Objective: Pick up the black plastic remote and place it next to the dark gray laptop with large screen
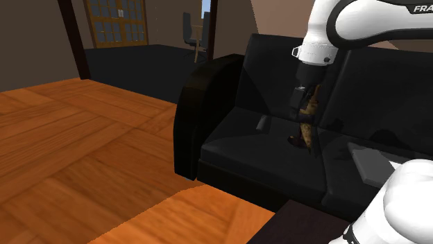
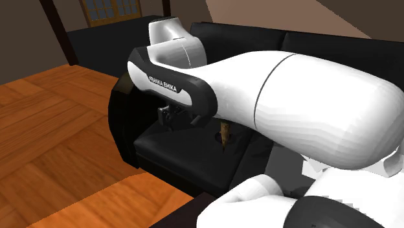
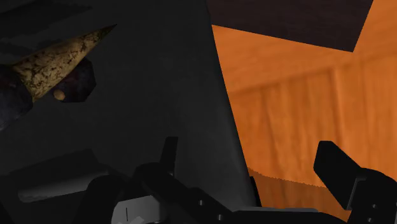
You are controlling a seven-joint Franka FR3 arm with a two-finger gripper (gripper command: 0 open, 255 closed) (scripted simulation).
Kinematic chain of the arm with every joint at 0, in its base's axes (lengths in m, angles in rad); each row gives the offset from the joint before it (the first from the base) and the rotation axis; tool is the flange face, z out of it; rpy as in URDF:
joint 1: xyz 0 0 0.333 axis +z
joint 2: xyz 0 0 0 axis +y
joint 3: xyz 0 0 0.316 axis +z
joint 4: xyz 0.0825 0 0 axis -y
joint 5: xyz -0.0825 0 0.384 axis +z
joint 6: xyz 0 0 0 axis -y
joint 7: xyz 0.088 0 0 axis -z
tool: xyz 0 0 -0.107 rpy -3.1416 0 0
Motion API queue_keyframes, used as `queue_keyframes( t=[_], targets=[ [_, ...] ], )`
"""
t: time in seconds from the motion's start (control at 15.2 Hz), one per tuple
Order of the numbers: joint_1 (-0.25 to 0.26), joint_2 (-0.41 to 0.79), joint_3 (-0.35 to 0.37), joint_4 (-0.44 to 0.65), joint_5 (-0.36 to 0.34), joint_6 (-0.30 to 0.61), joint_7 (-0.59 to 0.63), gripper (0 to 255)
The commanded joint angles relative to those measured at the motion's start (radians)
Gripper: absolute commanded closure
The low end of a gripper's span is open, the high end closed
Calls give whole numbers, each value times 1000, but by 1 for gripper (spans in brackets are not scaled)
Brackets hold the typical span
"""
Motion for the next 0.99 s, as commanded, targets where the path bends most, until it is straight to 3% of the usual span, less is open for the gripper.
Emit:
queue_keyframes(
  t=[0.0,0.92],
  targets=[
    [0,0,0,0,0,0,0,0],
    [-143,580,-38,317,61,181,337,0]
  ],
)
